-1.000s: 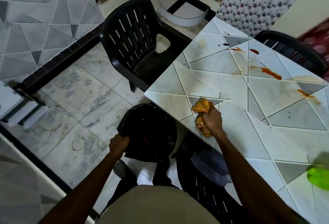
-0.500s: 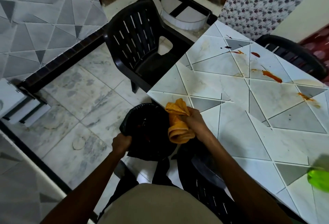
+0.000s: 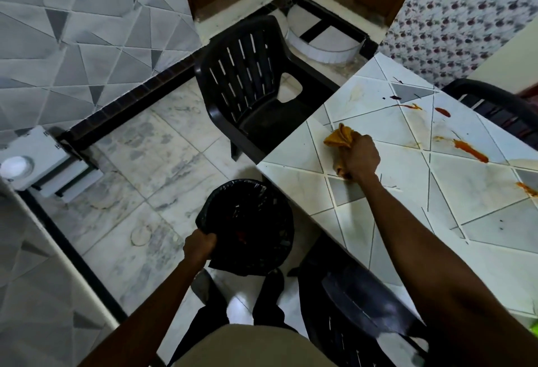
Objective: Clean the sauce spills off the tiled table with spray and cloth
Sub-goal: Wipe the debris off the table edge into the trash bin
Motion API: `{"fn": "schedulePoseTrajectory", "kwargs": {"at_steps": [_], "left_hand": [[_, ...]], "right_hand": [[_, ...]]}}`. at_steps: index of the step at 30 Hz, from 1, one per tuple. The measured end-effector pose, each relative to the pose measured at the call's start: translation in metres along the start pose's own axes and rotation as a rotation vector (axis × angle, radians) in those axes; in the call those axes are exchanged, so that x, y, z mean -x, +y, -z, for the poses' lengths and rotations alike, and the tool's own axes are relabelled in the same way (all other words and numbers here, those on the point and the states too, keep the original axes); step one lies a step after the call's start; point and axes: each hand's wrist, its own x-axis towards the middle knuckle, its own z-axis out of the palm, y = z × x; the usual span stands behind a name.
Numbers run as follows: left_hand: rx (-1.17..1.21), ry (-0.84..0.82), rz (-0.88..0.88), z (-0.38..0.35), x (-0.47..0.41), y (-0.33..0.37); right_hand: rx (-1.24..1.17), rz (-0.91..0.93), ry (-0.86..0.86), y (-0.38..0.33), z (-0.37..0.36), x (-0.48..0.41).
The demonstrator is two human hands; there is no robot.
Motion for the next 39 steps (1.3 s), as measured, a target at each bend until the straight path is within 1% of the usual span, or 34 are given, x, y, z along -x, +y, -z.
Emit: {"fn": "schedulePoseTrajectory", "kwargs": {"at_steps": [3,4,6,9,11,13,15,17,20,21,23,24,29,33,35,39], "left_hand": [[-0.008,0.004,0.015,0.005,-0.006,-0.004],[-0.005,0.006,0.019,0.006,-0.009,-0.004],[0.002,0.005,0.027,0.009,-0.014,-0.001],[0.022,-0.015,0.032,0.012,-0.022,0.004],[0.015,-0.034,0.025,0.017,-0.031,0.008],[0.006,-0.056,0.013,0.023,-0.039,0.01],[0.015,-0.08,0.0,0.035,-0.051,0.009],[0.026,-0.109,-0.027,0.05,-0.064,0.006],[0.066,-0.133,-0.039,0.077,-0.081,-0.001],[0.062,-0.148,-0.059,0.095,-0.094,-0.005],[0.061,-0.173,-0.071,0.099,-0.095,-0.005],[0.067,-0.172,-0.067,0.116,-0.106,-0.008],[0.112,-0.189,-0.077,0.185,-0.156,-0.025],[0.2,-0.161,-0.059,0.234,-0.191,-0.028],[0.264,-0.129,-0.029,0.259,-0.211,-0.028],[0.359,-0.096,0.039,0.307,-0.275,-0.026]], "right_hand": [[-0.086,-0.048,-0.13,-0.021,-0.022,0.002],[-0.108,-0.026,-0.178,-0.032,-0.032,0.014],[-0.121,0.071,-0.3,-0.055,-0.057,0.046],[-0.112,0.195,-0.563,-0.084,-0.082,0.098],[-0.097,0.256,-0.645,-0.095,-0.092,0.119],[-0.159,0.272,-0.638,-0.1,-0.099,0.132],[-0.267,0.236,-0.552,-0.106,-0.11,0.145],[-0.325,0.224,-0.454,-0.121,-0.119,0.161],[-0.267,0.228,-0.33,-0.145,-0.128,0.179],[-0.239,0.212,-0.292,-0.164,-0.135,0.182],[-0.222,0.176,-0.266,-0.168,-0.131,0.181],[-0.221,0.167,-0.251,-0.185,-0.139,0.18],[-0.266,0.124,-0.242,-0.262,-0.171,0.175],[-0.349,0.107,-0.231,-0.314,-0.202,0.157],[-0.401,0.065,-0.26,-0.347,-0.218,0.142],[-0.475,-0.035,-0.42,-0.426,-0.257,0.101]]}}
